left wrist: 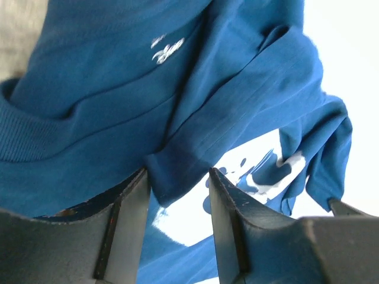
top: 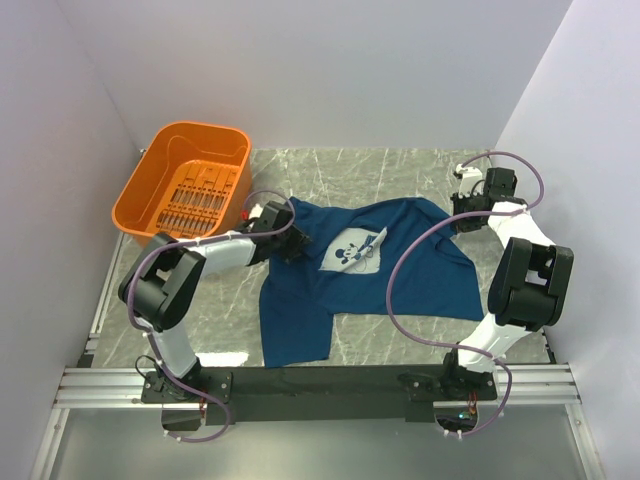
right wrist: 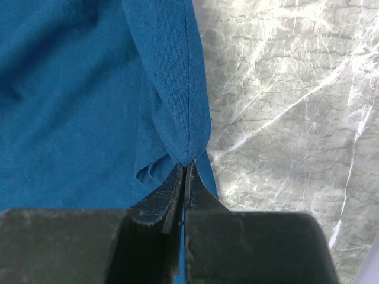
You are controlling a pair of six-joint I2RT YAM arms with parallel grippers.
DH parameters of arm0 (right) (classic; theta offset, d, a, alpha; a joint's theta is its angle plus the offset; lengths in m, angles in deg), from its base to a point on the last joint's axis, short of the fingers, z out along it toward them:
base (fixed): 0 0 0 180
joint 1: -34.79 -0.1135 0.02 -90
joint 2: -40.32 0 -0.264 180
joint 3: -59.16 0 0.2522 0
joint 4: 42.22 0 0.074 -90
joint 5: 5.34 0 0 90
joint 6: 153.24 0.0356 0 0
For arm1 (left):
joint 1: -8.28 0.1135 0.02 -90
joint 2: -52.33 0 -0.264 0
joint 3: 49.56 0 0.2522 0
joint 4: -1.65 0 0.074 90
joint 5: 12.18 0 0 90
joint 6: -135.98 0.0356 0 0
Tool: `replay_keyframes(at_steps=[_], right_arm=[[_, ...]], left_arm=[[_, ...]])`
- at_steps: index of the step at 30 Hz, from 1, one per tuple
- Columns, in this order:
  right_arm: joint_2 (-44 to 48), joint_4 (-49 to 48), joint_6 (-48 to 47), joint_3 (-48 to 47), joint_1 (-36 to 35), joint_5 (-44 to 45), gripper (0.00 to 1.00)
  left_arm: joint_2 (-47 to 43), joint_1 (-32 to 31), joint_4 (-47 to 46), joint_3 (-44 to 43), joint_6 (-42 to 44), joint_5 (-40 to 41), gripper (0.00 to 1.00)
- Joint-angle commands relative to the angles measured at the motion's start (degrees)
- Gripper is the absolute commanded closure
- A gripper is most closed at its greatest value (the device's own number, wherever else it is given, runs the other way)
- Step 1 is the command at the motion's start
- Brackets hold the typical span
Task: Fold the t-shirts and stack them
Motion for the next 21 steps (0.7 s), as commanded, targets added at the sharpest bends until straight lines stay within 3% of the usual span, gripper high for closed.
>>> replay_keyframes(at_steps=[1,3,8,16,21], right_arm=[[1.98,-1.64,-0.16,0.31,0.26,-0.56,1.00],[1.98,-1.64,-0.25,0.31,0.35,-0.56,1.00],[1.89,-1.73,0.01,0.05,0.35,-0.73,1.00],[2.16,-1.29,0.19,-0.21,0.44,-0.91,1.00],[1.89,-0.59,0.45,-1.00,0.61,-1.88,1.00]], left_arm=[[-1.84,0.04,2.23,-3.24,2.81,4.70,0.52],[-2.72,-0.05,3.64,-3.86,5.78,6.55,0.53],[-3.25,0.30,4.52,-4.83,11.07,8.66,0.68],[-2.02,1.44,-4.26,-3.16,17.93,0.67,0.86],[-1.50,2.06,-6.46,-2.29,18.81,-2.33,0.83]])
